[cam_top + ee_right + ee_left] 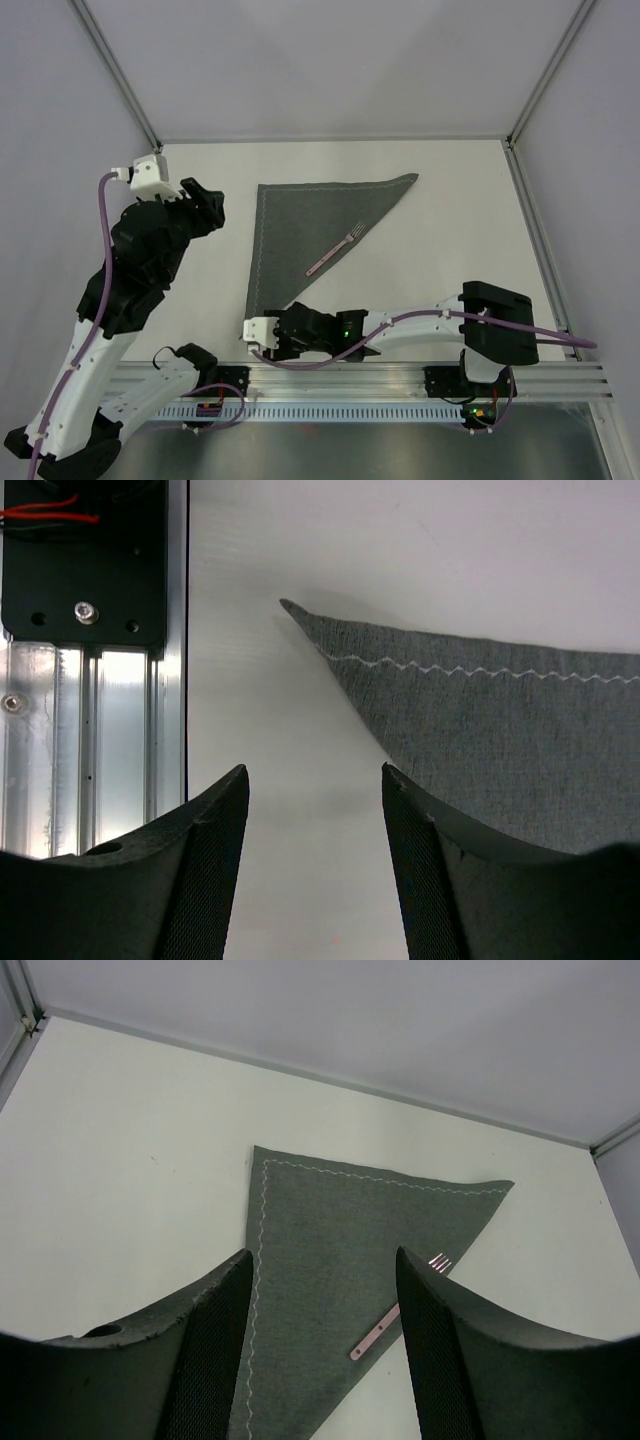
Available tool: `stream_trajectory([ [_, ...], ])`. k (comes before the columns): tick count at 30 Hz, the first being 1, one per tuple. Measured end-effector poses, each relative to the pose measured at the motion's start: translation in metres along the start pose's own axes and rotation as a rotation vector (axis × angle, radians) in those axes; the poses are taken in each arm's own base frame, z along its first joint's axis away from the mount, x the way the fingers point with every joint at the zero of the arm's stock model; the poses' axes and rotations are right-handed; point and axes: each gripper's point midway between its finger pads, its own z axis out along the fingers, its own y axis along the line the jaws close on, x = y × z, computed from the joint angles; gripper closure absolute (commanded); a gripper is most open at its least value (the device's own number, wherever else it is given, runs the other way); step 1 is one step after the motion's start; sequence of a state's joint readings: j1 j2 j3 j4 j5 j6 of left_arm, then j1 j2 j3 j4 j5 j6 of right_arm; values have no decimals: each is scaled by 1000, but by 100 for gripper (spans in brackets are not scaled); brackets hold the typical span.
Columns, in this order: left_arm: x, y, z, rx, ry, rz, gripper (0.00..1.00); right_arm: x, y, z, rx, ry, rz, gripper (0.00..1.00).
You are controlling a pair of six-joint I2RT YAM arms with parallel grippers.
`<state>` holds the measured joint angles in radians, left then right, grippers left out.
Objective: Fold the napkin, place the utensils inside, and roll it up
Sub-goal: Fold the napkin
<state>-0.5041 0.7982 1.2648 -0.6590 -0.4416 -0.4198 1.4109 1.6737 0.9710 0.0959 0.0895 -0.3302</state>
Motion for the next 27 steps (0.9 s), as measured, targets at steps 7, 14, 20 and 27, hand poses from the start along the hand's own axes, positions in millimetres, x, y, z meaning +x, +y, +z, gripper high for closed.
stream_trajectory([
  [7,7,1,3,-9,20,8,36,-16,9,16,30,-71,-84,42],
  [14,18,3,9,-24,49,24,36,-6,21,38,40,-88,-162,42],
  [20,28,4,17,-38,81,40,37,2,22,57,67,-101,-207,41],
  [27,35,5,21,-47,99,50,36,9,19,73,117,-119,-258,41],
])
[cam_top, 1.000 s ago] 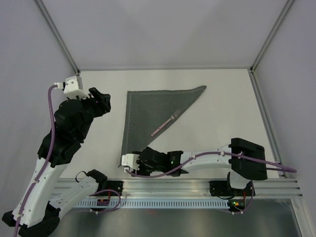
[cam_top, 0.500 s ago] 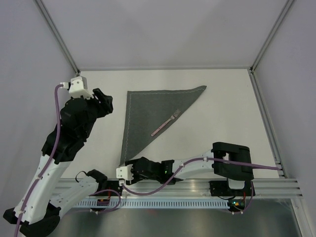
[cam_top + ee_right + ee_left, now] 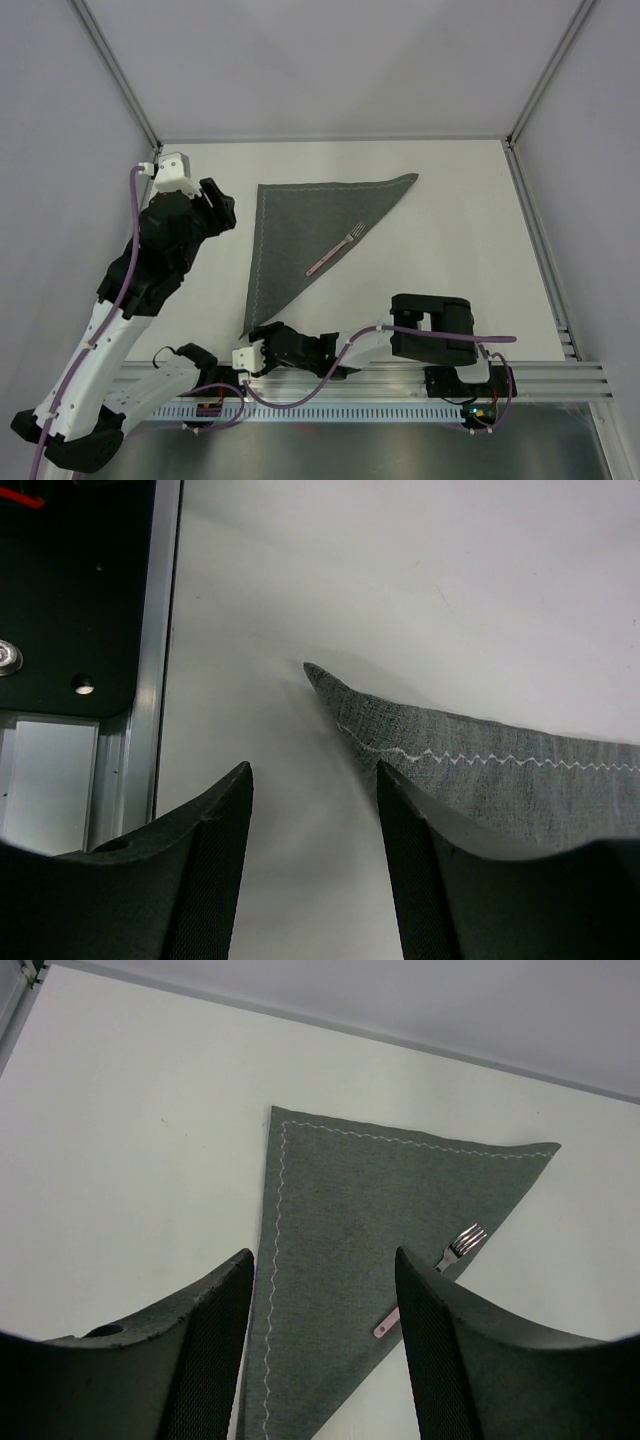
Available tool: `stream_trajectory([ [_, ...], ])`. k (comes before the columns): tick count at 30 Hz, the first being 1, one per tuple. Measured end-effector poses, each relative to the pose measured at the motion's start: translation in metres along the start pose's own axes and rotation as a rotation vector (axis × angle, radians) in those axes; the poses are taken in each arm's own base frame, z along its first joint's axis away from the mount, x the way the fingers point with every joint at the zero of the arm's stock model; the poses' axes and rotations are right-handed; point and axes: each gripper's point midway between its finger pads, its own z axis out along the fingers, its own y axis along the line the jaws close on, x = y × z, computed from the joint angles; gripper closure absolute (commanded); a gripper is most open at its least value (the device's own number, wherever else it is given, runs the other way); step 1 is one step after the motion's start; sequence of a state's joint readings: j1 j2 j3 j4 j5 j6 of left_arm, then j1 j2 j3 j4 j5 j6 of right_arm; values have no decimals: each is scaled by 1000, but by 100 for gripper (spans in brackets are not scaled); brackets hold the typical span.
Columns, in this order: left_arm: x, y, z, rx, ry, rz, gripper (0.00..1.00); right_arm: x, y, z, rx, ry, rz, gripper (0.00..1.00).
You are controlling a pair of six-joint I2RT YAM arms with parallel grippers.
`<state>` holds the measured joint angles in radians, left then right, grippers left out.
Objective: Fold the napkin, place the utensils inside, and roll it up
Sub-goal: Fold the napkin
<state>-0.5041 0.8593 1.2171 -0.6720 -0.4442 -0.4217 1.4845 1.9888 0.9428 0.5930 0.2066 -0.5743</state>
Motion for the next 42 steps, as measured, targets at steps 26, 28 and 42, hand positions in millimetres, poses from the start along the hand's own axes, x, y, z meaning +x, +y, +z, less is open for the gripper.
stream_trajectory([
  [26,10,0,8,-12,30,16,36,-1,-3,27,173,-45,-118,64],
  [28,10,0,8,-12,30,16,36,0,-3,28,177,-43,-121,66],
  [42,11,0,9,-13,33,17,36,6,-9,33,170,-4,-87,100],
])
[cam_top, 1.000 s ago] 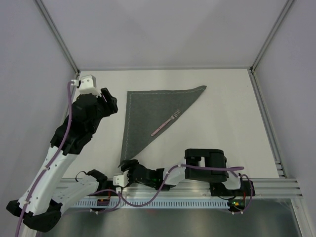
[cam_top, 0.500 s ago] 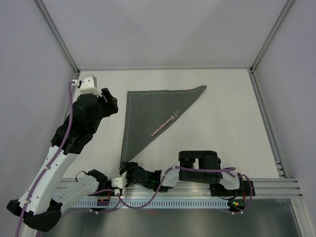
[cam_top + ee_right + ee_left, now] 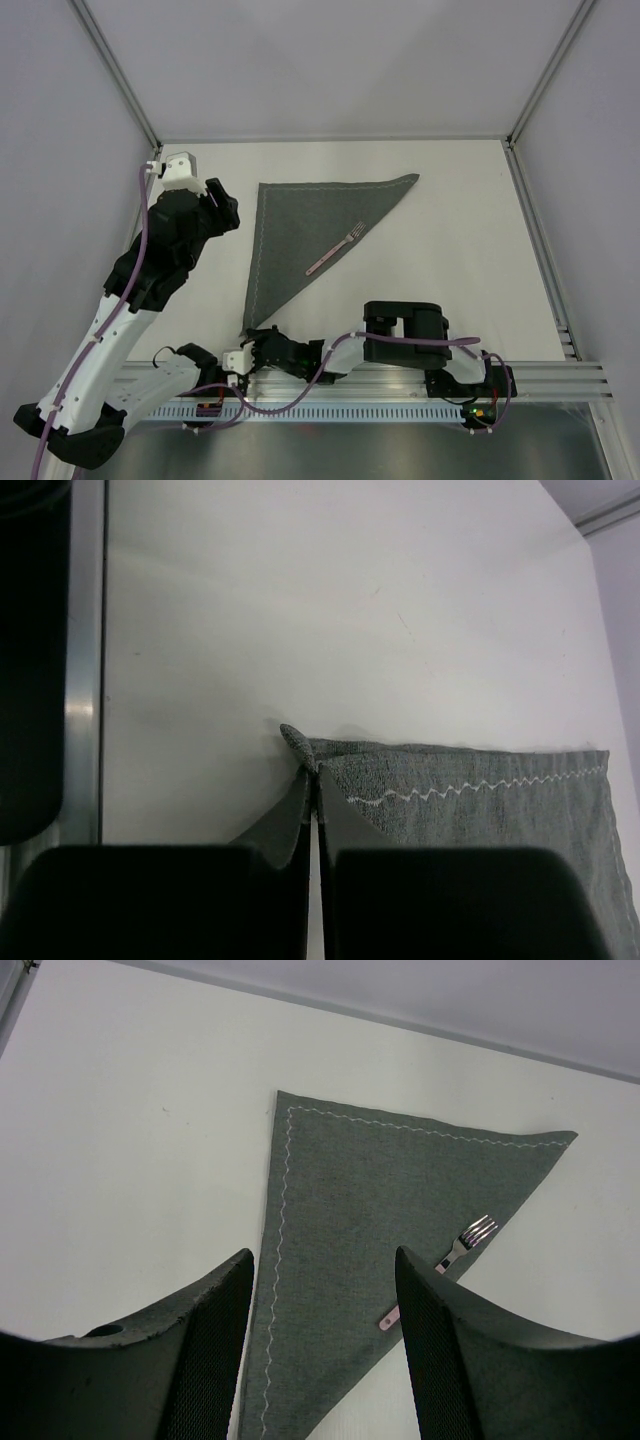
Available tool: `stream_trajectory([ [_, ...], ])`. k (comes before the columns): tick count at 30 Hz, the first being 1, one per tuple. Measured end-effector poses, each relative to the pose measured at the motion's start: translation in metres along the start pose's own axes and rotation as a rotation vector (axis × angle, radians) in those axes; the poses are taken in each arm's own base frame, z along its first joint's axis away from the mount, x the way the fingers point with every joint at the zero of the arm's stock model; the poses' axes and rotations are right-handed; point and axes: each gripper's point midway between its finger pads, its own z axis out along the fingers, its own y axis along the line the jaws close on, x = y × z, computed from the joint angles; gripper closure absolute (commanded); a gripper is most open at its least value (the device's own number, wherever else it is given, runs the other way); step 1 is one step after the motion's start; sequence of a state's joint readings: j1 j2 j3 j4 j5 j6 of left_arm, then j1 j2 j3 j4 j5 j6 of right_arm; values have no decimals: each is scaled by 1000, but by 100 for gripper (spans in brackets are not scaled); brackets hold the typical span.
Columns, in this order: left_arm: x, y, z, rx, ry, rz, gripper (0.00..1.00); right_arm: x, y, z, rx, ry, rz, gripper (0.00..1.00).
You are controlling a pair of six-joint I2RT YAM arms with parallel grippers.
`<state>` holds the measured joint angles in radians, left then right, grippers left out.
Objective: Fold the napkin, place the utensils inside, and roll it up
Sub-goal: Fold the napkin
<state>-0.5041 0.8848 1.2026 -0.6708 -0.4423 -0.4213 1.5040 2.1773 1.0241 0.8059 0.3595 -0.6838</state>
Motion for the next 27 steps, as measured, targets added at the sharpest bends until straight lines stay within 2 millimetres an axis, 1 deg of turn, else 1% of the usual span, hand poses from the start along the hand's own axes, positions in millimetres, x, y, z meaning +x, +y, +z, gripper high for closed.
stream_trajectory([
  [3,0,0,0,0,0,0,36,0,-9,1,-9,20,34,100],
  [6,2,0,1,-2,4,2,36,-6,-27,6,-6,31,92,100],
  [7,3,0,2,-3,6,4,36,-11,-33,6,-2,29,111,100],
  [12,8,1,6,-10,20,11,36,-24,-81,3,37,34,215,99],
  [15,9,0,8,-12,26,14,36,-24,-105,-3,52,45,269,99],
  [19,10,-2,12,-15,31,16,35,-11,-130,-13,66,86,327,100],
  [24,14,-4,20,-19,44,23,35,13,-163,-28,104,144,389,100],
  [27,16,-6,24,-19,51,26,36,31,-185,-39,141,176,424,100],
])
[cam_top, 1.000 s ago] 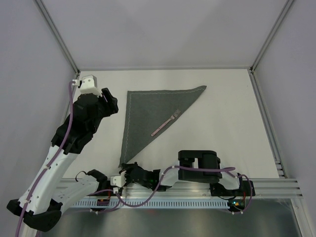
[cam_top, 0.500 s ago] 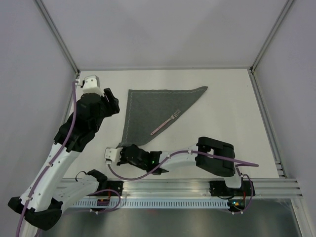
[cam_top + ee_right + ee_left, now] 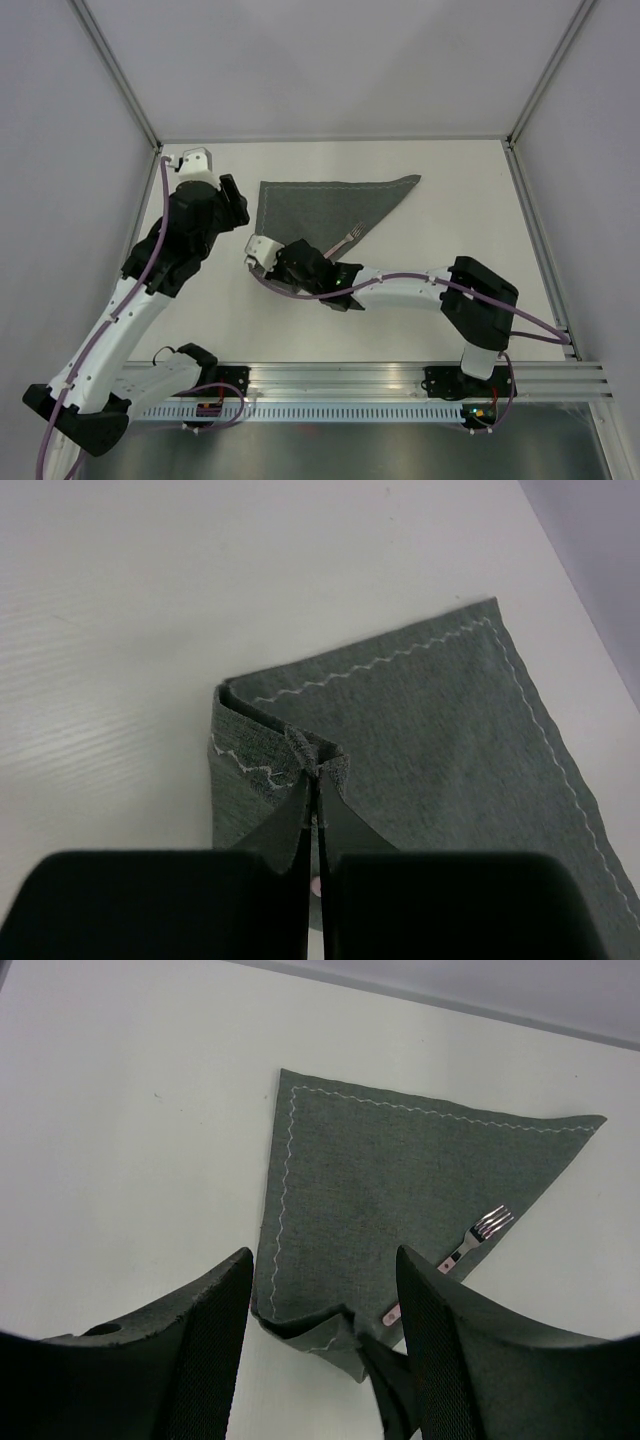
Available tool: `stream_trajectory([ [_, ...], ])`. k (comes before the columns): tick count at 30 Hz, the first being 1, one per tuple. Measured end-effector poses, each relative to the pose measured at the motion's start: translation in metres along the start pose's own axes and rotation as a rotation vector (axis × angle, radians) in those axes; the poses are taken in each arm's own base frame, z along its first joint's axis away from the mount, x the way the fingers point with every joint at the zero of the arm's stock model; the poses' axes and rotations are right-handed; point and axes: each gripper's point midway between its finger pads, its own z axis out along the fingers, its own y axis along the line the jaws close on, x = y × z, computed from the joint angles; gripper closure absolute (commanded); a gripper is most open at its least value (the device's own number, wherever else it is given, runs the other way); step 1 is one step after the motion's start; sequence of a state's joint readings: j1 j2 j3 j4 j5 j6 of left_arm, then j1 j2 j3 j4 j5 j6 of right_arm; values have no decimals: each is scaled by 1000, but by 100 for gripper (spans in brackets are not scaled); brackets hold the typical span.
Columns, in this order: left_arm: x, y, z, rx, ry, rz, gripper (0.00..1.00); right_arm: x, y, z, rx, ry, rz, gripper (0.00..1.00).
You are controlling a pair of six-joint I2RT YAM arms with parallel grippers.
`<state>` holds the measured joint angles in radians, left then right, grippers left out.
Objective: Fold the napkin, place the utensils inside, and roll it up
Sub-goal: Fold the napkin
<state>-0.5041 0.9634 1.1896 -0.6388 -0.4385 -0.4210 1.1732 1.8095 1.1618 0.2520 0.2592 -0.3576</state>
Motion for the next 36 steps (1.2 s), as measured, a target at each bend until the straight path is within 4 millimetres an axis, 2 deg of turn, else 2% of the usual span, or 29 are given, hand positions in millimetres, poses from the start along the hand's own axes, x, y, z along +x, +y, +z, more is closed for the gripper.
stream_trajectory([
  [3,1,-2,3,3,4,2,35,16,-31,-5,49,38,35,100],
  [9,3,-6,7,18,15,10,35,63,-87,-10,143,146,101,100],
  [13,7,-8,12,21,30,21,35,93,-120,-15,197,212,139,100],
  [18,12,-12,18,33,53,32,35,116,-153,-21,255,250,180,99],
  [23,14,-16,21,47,64,37,35,131,-164,-26,276,276,194,99],
  [36,19,-21,28,66,87,42,34,158,-172,-32,293,328,215,100],
])
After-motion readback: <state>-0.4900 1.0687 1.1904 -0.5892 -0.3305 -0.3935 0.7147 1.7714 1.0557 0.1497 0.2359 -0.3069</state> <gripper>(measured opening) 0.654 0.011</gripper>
